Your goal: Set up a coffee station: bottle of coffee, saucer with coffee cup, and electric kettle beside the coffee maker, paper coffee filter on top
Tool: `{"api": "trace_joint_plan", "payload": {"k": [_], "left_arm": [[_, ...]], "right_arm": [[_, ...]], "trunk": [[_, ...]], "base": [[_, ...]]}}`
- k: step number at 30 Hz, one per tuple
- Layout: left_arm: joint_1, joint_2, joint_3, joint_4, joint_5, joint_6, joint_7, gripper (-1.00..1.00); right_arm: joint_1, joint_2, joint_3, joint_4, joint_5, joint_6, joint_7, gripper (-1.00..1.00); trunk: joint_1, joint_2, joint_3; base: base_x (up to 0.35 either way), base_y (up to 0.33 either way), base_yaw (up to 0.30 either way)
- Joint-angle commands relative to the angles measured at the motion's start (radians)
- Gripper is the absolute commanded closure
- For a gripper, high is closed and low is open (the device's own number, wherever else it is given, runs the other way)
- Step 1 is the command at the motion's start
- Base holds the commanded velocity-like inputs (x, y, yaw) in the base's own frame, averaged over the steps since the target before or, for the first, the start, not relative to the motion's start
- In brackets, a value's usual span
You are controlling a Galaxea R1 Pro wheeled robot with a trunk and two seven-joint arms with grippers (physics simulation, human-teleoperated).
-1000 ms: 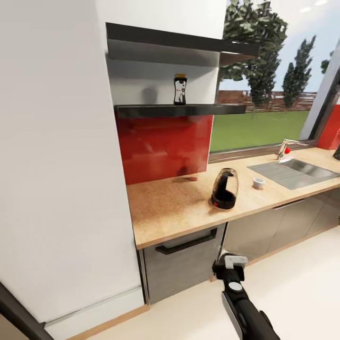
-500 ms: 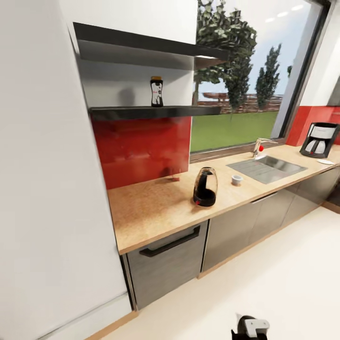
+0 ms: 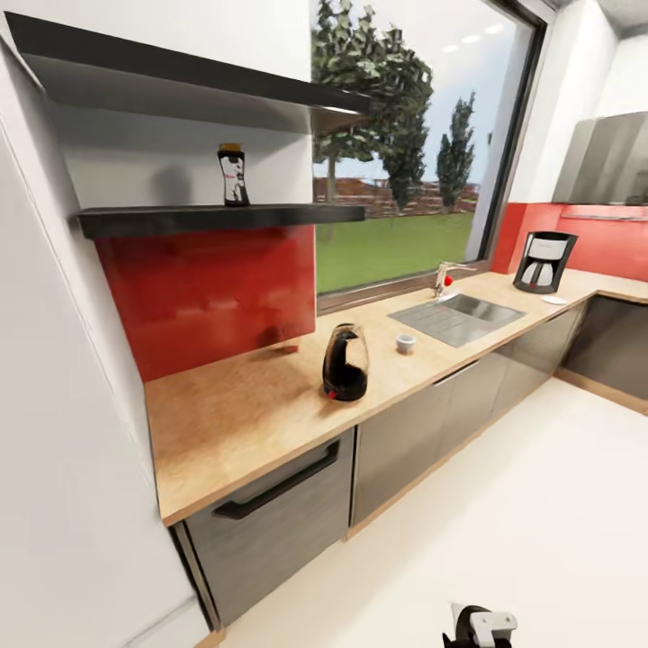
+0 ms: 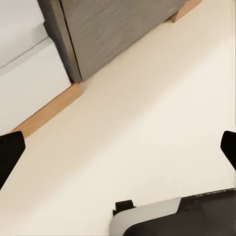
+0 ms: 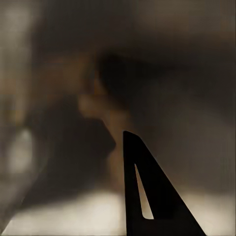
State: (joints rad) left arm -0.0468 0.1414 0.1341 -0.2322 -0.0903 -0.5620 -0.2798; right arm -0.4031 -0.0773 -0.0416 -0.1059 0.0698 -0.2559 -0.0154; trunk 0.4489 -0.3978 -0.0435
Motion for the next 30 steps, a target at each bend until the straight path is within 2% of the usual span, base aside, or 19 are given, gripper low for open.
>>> {"api": "trace_joint_plan", "payload": {"k": [1, 20, 30], "left_arm": [[-0.001, 0.000, 0.009, 0.000, -0.009, -0.003, -0.004, -1.00], [-0.002, 0.001, 0.010, 0.001, -0.008, 0.000, -0.004, -1.00], [-0.002, 0.001, 0.009, 0.001, -0.008, -0.001, -0.004, -1.00]], "right_arm": [[-0.002, 0.000, -0.005, 0.001, 0.007, -0.003, -0.001, 1.00], [-0.002, -0.004, -0.006, 0.000, 0.009, -0.002, -0.003, 1.00], [-0.002, -0.004, -0.006, 0.001, 0.008, -0.002, -0.002, 1.00]], "trunk": [[0.001, -0.002, -0.002], [0.001, -0.002, -0.002], [0.001, -0.002, -0.002]], "base": [[0.284, -0.193, -0.300], [0.284, -0.193, -0.300], [0.325, -0.053, -0.300]]}}
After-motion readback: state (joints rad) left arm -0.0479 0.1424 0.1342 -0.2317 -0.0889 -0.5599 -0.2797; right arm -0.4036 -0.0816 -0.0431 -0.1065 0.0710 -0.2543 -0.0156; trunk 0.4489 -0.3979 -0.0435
